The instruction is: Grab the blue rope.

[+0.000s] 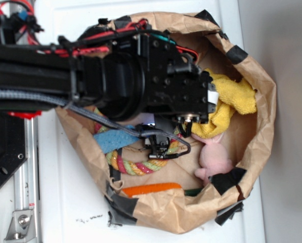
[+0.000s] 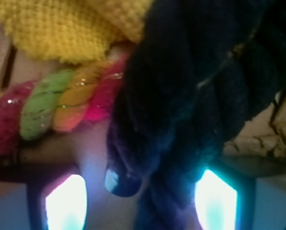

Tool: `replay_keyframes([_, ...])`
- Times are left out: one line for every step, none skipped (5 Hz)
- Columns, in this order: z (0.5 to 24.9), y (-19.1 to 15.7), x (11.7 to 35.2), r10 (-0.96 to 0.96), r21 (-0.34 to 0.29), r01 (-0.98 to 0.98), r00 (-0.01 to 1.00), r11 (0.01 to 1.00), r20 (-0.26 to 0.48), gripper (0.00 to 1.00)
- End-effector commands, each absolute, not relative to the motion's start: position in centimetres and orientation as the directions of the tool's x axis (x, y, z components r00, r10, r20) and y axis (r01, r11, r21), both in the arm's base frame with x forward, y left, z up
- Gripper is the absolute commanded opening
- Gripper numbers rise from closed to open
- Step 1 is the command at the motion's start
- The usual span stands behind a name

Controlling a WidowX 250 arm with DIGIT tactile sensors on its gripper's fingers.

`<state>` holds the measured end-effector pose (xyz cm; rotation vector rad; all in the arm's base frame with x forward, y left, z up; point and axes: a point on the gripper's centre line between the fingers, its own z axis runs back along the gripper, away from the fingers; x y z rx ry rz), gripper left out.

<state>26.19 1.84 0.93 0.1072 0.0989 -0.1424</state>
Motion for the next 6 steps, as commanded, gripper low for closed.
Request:
replay_keyframes([1.8,7.7,25.7,0.034,0.131,-0.024,0.997,0.991,-0.074,0.00])
replay_keyframes([2.3,8.5,26.0,0.065,0.144,-0.054,0.995,0.988,-0.070,0.00])
replay_keyframes([3.0,9.1,26.4,0.094,0.158,-0.084,0.994,0.984,-0.060,0.00])
replay_keyframes([4.7,9.0,26.4,0.120,0.167,-0.112,0.992,0.980,-0.042,0.00])
replay_keyframes([9.7,7.8,26.2,0.170,0.154,-0.177,0.984,0.972,0.058,0.00])
replay_keyframes([14.7,6.1,25.4,0.164,0.079,-0.170,0.983,0.982,0.085,0.00])
